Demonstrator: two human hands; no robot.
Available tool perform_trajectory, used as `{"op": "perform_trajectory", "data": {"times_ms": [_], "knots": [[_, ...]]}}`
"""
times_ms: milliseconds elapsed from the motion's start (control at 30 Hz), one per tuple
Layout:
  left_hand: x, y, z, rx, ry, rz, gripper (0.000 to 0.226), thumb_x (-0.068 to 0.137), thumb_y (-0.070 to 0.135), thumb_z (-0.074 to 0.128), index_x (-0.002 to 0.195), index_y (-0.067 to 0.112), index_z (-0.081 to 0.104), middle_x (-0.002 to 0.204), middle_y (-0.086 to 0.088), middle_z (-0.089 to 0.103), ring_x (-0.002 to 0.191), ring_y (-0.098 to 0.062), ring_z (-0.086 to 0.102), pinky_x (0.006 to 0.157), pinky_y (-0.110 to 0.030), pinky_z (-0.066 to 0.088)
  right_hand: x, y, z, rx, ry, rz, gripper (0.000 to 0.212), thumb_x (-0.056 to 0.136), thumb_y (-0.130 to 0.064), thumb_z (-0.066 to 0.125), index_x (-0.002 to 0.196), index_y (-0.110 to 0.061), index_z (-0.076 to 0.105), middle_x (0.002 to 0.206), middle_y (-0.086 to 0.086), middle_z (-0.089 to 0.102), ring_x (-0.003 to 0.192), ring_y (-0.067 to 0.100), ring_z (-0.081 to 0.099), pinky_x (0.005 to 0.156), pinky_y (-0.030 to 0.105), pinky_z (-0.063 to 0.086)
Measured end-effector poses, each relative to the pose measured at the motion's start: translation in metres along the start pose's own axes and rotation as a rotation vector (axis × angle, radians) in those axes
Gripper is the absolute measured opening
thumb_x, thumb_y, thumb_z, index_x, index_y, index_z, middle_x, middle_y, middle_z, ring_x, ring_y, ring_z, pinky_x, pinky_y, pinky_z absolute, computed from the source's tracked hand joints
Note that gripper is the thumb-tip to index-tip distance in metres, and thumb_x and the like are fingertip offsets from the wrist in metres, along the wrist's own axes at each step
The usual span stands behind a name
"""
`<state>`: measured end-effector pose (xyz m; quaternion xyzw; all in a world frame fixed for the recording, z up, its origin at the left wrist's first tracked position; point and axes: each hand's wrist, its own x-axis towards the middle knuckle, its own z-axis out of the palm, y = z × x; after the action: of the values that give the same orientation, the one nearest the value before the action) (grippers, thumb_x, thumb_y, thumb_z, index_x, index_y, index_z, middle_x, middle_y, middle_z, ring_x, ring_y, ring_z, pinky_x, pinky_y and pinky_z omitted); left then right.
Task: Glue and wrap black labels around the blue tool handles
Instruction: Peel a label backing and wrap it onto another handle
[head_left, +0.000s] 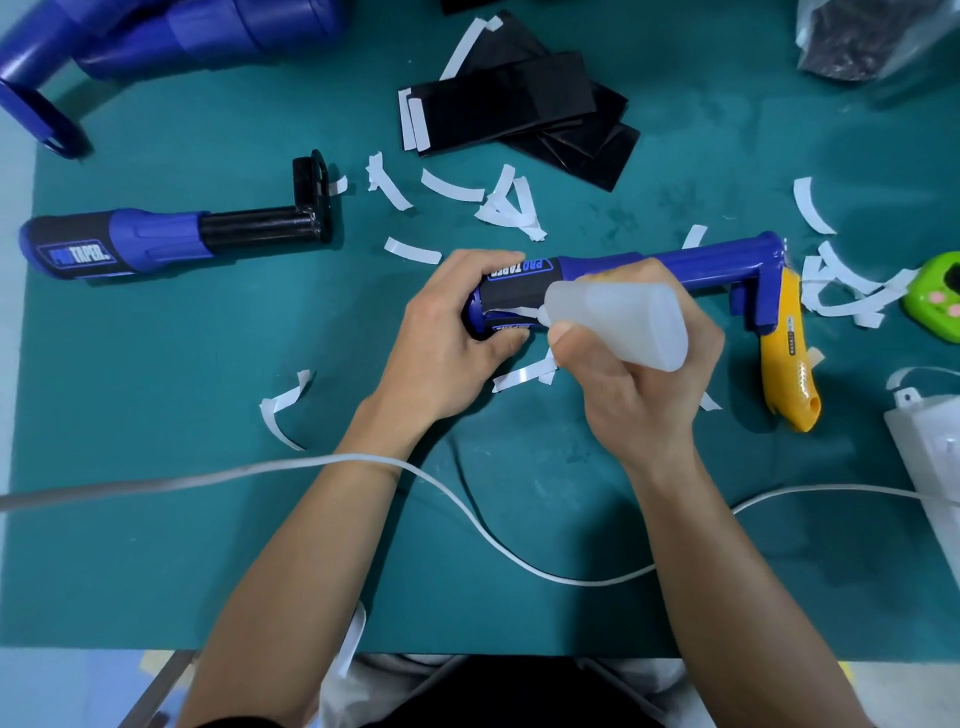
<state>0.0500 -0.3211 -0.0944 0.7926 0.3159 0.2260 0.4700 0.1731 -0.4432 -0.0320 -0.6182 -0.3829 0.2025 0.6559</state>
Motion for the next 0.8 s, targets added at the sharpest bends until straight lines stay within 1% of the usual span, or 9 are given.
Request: {"op": "perform_trajectory", "data": {"times_ms": [100, 200, 300, 367, 433, 533, 633, 733, 800], "knots": [[0.0001, 0.0006, 0.0, 0.003, -0.004, -0.006, 0.06, 0.077, 0.008, 0.087, 0.13, 0.025, 0.063, 0.119, 0.015, 0.063, 0.108, -0.007, 0.063, 0.092, -0.019, 0.048, 0.0, -0.0002, -0.0007, -0.007, 0.01, -0.006, 0.028, 0.079, 0.016, 0.068, 0.093, -0.008, 0.063, 0.079, -0.002, 0.063, 0.065, 0.014, 0.055, 0.063, 0.014, 0.044], [0.0, 0.0012, 0.0, 0.004, -0.008, -0.012, 0.059, 0.078, 0.007, 0.088, 0.13, 0.023, 0.064, 0.119, 0.013, 0.063, 0.109, -0.008, 0.063, 0.092, -0.017, 0.047, 0.0003, -0.0002, -0.0014, -0.007, 0.015, -0.016, 0.026, 0.08, 0.014, 0.068, 0.093, -0.008, 0.063, 0.081, -0.007, 0.062, 0.065, 0.016, 0.055, 0.063, 0.015, 0.045], [0.0001, 0.0019, -0.0005, 0.009, -0.009, -0.015, 0.059, 0.078, 0.007, 0.088, 0.13, 0.021, 0.065, 0.12, 0.012, 0.064, 0.11, -0.008, 0.063, 0.092, -0.017, 0.047, 0.0007, -0.0009, -0.0018, -0.006, 0.015, -0.023, 0.02, 0.082, 0.008, 0.069, 0.093, -0.008, 0.063, 0.08, -0.008, 0.061, 0.066, 0.015, 0.055, 0.064, 0.015, 0.044], [0.0001, 0.0028, -0.0008, 0.008, -0.009, -0.021, 0.059, 0.079, 0.007, 0.088, 0.13, 0.021, 0.064, 0.12, 0.012, 0.064, 0.109, -0.008, 0.063, 0.092, -0.017, 0.047, 0.0004, -0.0014, -0.0018, -0.019, 0.015, -0.026, 0.02, 0.081, 0.009, 0.07, 0.093, -0.007, 0.063, 0.078, -0.008, 0.058, 0.066, 0.013, 0.054, 0.064, 0.013, 0.044], [-0.0001, 0.0035, -0.0008, 0.006, -0.01, -0.023, 0.059, 0.078, 0.007, 0.088, 0.13, 0.021, 0.065, 0.12, 0.012, 0.064, 0.109, -0.007, 0.063, 0.092, -0.017, 0.047, 0.0003, -0.0015, -0.002, -0.019, 0.023, -0.022, 0.024, 0.081, 0.011, 0.07, 0.093, -0.008, 0.063, 0.078, -0.012, 0.059, 0.065, 0.013, 0.053, 0.063, 0.012, 0.043], [-0.0002, 0.0041, -0.001, 0.007, -0.014, -0.026, 0.059, 0.078, 0.007, 0.088, 0.13, 0.021, 0.065, 0.12, 0.012, 0.064, 0.109, -0.008, 0.063, 0.092, -0.017, 0.047, 0.0003, -0.0016, -0.0024, -0.005, 0.021, -0.035, 0.017, 0.083, 0.003, 0.07, 0.094, -0.009, 0.064, 0.08, -0.018, 0.061, 0.066, 0.012, 0.054, 0.064, 0.013, 0.043], [0.0002, 0.0046, -0.0017, 0.009, -0.014, -0.023, 0.059, 0.078, 0.007, 0.087, 0.13, 0.021, 0.064, 0.121, 0.011, 0.064, 0.109, -0.006, 0.062, 0.092, -0.016, 0.047, 0.0001, -0.002, -0.0013, 0.007, 0.016, -0.036, 0.014, 0.084, 0.002, 0.07, 0.093, -0.007, 0.065, 0.08, -0.014, 0.06, 0.065, 0.013, 0.054, 0.064, 0.013, 0.044], [-0.0002, 0.0053, -0.0016, 0.003, -0.012, -0.018, 0.059, 0.078, 0.007, 0.085, 0.131, 0.021, 0.064, 0.122, 0.01, 0.064, 0.11, -0.005, 0.062, 0.093, -0.017, 0.048, -0.001, -0.0012, -0.0004, 0.01, 0.009, -0.024, 0.012, 0.084, 0.002, 0.07, 0.09, -0.007, 0.065, 0.08, -0.021, 0.061, 0.064, 0.013, 0.053, 0.063, 0.013, 0.044], [-0.0005, 0.0052, -0.001, 0.004, -0.01, -0.018, 0.059, 0.078, 0.007, 0.086, 0.13, 0.022, 0.064, 0.121, 0.011, 0.064, 0.109, -0.006, 0.062, 0.093, -0.016, 0.047, -0.0015, -0.0007, -0.0015, -0.003, 0.011, -0.018, 0.011, 0.084, -0.001, 0.069, 0.091, -0.008, 0.065, 0.079, -0.015, 0.061, 0.064, 0.014, 0.053, 0.063, 0.013, 0.043]]}}
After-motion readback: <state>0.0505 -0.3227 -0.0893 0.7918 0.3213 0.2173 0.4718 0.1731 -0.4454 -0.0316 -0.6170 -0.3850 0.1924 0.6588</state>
